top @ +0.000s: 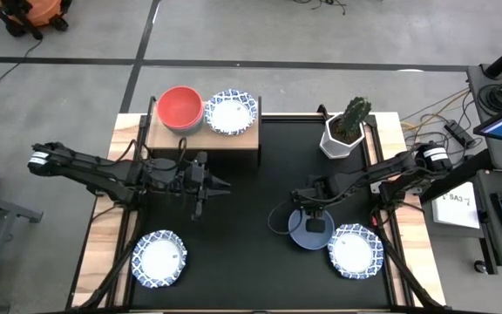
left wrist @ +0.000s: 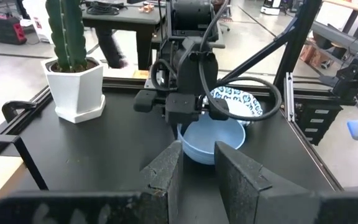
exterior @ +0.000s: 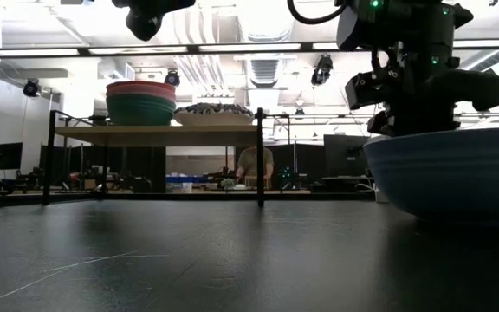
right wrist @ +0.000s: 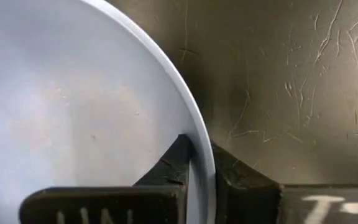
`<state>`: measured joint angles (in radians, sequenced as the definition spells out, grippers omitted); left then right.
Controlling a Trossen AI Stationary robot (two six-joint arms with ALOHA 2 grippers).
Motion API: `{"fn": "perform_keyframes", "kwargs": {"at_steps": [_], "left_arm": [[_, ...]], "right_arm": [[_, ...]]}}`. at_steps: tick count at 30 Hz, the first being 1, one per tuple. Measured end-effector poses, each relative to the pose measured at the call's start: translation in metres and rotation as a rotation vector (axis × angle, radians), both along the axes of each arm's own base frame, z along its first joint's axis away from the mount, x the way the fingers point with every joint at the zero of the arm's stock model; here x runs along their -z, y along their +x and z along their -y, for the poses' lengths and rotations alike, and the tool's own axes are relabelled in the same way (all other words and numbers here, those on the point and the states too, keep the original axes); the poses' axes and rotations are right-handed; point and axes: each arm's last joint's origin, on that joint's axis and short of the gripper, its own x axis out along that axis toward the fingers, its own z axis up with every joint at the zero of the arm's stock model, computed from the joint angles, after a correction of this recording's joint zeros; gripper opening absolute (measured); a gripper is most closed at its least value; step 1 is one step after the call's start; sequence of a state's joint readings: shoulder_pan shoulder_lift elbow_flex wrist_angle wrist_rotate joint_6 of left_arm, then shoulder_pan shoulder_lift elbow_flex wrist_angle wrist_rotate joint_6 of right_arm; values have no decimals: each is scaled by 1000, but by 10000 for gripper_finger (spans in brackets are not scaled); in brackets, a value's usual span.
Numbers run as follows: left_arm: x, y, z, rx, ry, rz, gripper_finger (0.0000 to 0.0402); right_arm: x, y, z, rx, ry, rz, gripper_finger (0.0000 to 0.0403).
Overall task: Place and stack bowls onto a shelf
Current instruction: Move the light blue bowl from right to the middle of the table
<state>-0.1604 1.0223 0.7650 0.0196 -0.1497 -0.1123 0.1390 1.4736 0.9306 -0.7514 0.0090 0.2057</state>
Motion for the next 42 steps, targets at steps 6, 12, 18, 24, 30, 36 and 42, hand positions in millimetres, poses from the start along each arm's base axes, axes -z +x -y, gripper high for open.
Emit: {"fn": "perform_keyframes", "kwargs": {"at_steps": [6, 12, 18, 24, 30, 36, 42], "left_arm": [[4, 3, 0, 0, 2, -17, 76], [12, 11, 2, -3, -1, -55, 76], [20, 20, 3, -8, -9, -91, 76], [24, 23, 4, -11, -17, -107, 76], [24, 23, 4, -17, -39, -106, 76], [23, 23, 4, -21, -52, -105, 76], [23, 23, 4, -23, -60, -104, 76]], "right_arm": [[-8, 4, 0, 9, -10, 91, 12], [-14, 17, 1, 16, -58, 253, 12], [-16, 29, 6, 39, -63, 358, 12], [-10, 32, 9, 49, -61, 339, 12], [-1, 35, 9, 50, -60, 310, 13], [5, 36, 9, 52, -55, 288, 29], [4, 36, 10, 74, -55, 288, 98]]}}
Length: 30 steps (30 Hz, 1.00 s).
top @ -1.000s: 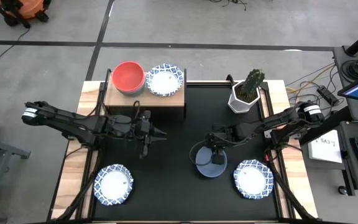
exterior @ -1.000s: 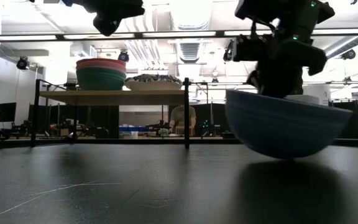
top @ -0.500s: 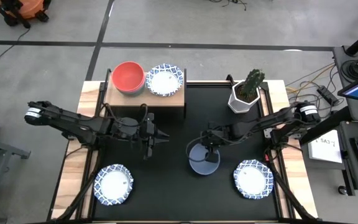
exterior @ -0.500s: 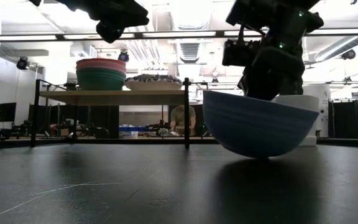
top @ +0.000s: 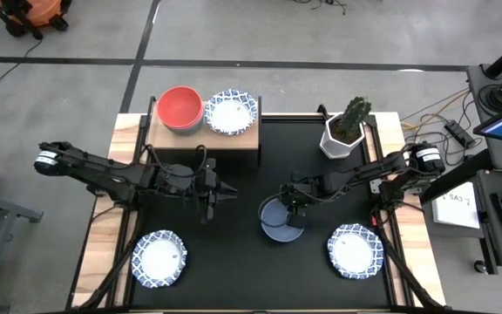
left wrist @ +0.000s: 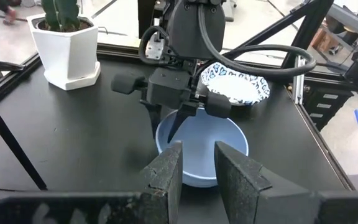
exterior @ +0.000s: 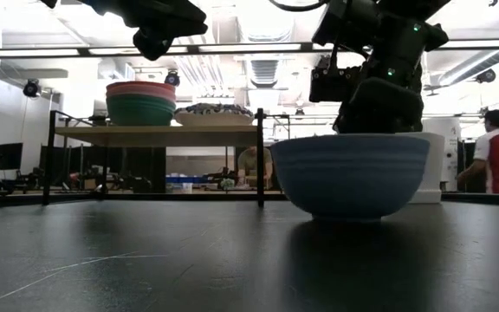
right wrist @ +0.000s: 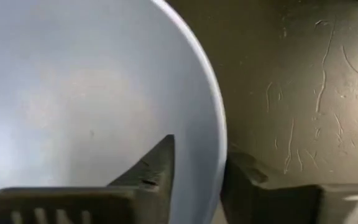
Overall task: Place and stack bowls onto a shelf
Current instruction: Move the light blue bowl from right to the middle of the table, then stack the white patterned plate on top of the white patterned plate on the shelf
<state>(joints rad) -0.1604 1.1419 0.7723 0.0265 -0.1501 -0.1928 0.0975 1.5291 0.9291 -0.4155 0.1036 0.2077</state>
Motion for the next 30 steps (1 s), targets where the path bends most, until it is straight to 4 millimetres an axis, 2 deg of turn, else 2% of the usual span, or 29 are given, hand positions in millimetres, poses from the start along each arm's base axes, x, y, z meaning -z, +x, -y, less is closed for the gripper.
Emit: {"fn": "perform_keyframes", "kwargs": {"at_steps": [4, 9, 17, 20, 24, 30], "left_arm": [[0, 0, 0, -6, -18, 0, 76], [3, -2, 0, -45, -111, -46, 76], [-4, -8, 2, -238, -345, -406, 76], [-6, -10, 17, -296, -422, -598, 76], [-7, -11, 50, -331, -486, -858, 76], [-7, 1, 98, -370, -510, -1024, 84]], "right_arm": [[-4, -2, 0, -2, -1, 6, 144], [-17, -8, 1, -18, -8, 37, 182], [-53, -23, 2, -39, -11, 160, 197], [-68, -31, 1, -47, -8, 214, 195], [-84, -43, -5, -83, -5, 272, 191], [-107, -55, -18, -180, -19, 404, 187]]}}
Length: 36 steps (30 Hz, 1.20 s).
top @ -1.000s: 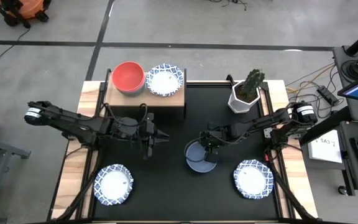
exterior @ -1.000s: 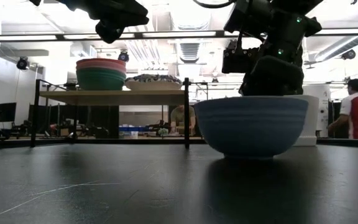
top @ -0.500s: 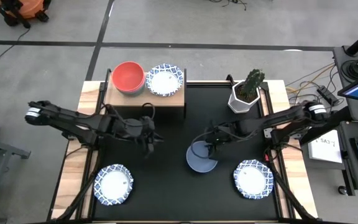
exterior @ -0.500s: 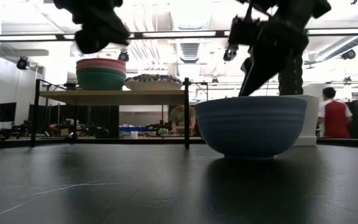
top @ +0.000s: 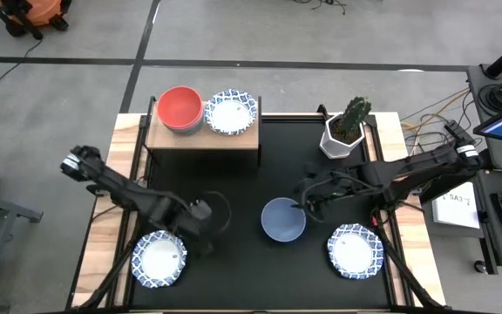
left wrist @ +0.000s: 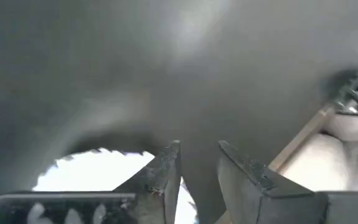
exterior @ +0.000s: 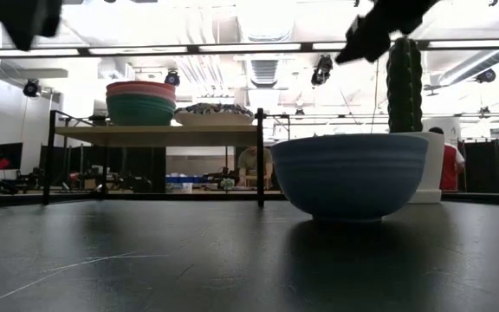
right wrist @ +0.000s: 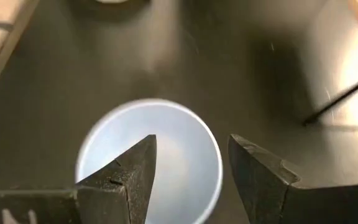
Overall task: Place and stack bowls onto a shelf
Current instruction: Stack the white patterned plate on top of the white patterned plate on the shelf
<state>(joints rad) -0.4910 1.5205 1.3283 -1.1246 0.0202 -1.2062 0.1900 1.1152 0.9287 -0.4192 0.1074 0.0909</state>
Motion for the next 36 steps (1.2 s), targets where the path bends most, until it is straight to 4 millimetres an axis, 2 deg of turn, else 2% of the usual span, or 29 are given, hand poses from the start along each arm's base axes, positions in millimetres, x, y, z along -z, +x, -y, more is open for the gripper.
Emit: {"fn": "perform_keyframes", "kwargs": {"at_steps": [4, 8, 12, 15, 20, 26, 36], "left_arm": [[5, 7, 33, -45, -40, -45, 116], [23, 6, 64, -100, -10, -109, 157], [43, 2, 81, -172, 56, -200, 190], [55, 1, 89, -164, 90, -235, 200], [70, -5, 98, -157, 157, -295, 197], [85, -13, 108, -167, 204, -330, 180], [113, -20, 105, -212, 222, -351, 142]], "right_arm": [[-10, -4, -13, -80, -17, 85, 187], [-16, -9, -26, -164, -41, 136, 187], [-17, -13, -39, -203, -17, 139, 187], [-12, -12, -50, -246, -18, 127, 187], [-11, -10, -60, -268, -15, 154, 187], [-12, -9, -61, -271, -12, 165, 187], [-12, -9, -61, -284, -31, 169, 187]]}}
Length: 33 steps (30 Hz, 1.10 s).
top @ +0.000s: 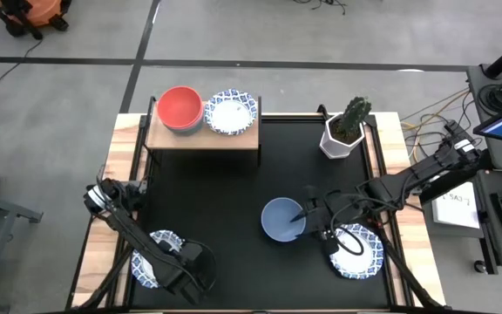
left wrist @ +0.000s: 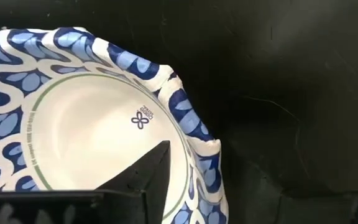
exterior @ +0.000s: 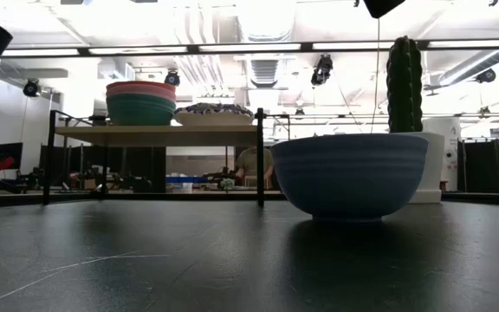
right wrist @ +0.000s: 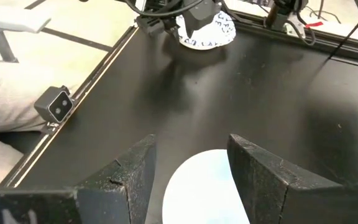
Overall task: Place and stack bowls onto a shelf
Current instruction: Stack the white patterned plate on top of the white patterned plate on the shelf
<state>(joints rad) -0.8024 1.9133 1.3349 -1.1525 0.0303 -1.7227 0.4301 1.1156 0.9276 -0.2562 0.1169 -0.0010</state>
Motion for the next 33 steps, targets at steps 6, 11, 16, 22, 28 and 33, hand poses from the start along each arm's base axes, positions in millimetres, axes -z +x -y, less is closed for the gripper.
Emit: {"fn": "perform_keyframes", "kwargs": {"at_steps": [6, 11, 16, 22, 28, 33], "left_arm": [[1, 0, 0, -5, 0, -1, 80], [-4, 2, 2, 12, -14, 10, 11], [-20, 7, 7, 77, -38, 21, 9], [-61, 17, 13, 218, -4, 111, 2], [-122, 36, 17, 591, 174, 388, 2], [-171, 54, 2, 982, 517, 481, 2]], "right_arm": [[0, 0, 0, 9, -5, 2, 187], [0, 0, 1, 15, -8, 4, 187], [0, 0, 1, 15, -8, 4, 187], [0, 0, 1, 15, -8, 3, 187], [2, -1, 1, 13, -19, -18, 187], [3, -5, 3, -6, -63, -43, 187]]}}
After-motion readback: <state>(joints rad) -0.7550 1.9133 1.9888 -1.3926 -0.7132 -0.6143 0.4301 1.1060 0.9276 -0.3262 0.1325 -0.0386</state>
